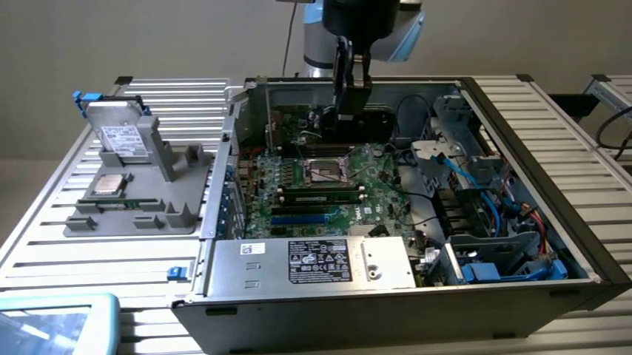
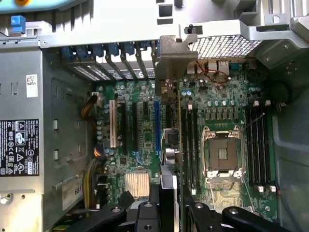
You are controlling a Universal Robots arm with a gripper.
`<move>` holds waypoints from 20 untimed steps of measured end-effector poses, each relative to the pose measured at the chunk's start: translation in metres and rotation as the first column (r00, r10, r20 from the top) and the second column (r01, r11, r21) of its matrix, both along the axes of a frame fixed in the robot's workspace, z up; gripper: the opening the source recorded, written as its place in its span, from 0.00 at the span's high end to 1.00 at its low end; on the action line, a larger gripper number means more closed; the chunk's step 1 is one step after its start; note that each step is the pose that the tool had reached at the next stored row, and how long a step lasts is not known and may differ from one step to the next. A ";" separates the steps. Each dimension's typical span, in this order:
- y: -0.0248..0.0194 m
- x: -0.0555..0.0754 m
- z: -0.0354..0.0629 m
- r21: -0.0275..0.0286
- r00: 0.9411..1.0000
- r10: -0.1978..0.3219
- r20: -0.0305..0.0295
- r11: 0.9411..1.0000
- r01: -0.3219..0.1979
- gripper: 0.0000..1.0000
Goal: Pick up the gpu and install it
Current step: 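Insert the gpu into the slot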
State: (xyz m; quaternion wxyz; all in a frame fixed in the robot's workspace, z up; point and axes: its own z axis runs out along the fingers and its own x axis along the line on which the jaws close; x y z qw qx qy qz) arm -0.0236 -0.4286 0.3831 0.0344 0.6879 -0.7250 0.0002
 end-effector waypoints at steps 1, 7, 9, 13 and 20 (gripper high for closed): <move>0.0000 -0.001 -0.0014 0.000 1.000 0.002 0.002 1.000 -0.002 0.72; 0.0000 -0.016 -0.0105 0.000 1.000 0.006 0.011 1.000 -0.006 0.72; 0.0000 -0.019 -0.0137 0.000 1.000 0.007 0.013 1.000 -0.007 0.72; 0.0000 -0.019 -0.0210 0.000 1.000 0.009 0.014 1.000 -0.009 0.72; -0.0002 -0.020 -0.0305 0.000 1.000 0.009 0.014 1.000 -0.009 0.72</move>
